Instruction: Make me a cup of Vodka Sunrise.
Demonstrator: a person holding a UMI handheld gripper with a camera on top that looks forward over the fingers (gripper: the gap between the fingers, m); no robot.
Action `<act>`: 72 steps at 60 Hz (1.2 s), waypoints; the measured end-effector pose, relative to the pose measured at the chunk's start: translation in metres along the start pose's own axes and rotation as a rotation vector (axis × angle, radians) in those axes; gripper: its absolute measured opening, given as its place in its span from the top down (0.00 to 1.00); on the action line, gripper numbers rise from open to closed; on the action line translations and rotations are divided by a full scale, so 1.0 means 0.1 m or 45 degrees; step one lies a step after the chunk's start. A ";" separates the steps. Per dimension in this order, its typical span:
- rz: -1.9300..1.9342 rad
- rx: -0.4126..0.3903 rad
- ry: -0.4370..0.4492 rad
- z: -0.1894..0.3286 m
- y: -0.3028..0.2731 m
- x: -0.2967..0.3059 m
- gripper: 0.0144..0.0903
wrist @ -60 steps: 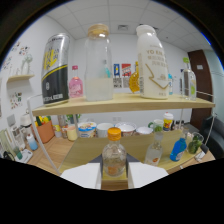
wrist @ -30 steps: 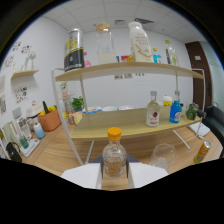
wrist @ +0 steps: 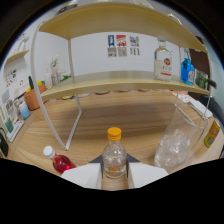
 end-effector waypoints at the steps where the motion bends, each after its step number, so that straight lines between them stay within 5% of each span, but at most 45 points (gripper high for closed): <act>1: -0.005 -0.010 0.003 0.01 0.02 0.00 0.73; 33: -0.100 -0.101 -0.031 -0.03 0.20 -0.02 0.69; 38: -0.111 -0.100 -0.041 -0.05 0.16 -0.01 0.54; 48: -0.168 -0.045 -0.102 -0.34 -0.13 -0.04 0.06; 62: -0.218 0.133 -0.168 -1.16 -0.74 0.08 0.06; 72: -0.169 0.156 -0.154 -1.58 -0.79 0.41 0.05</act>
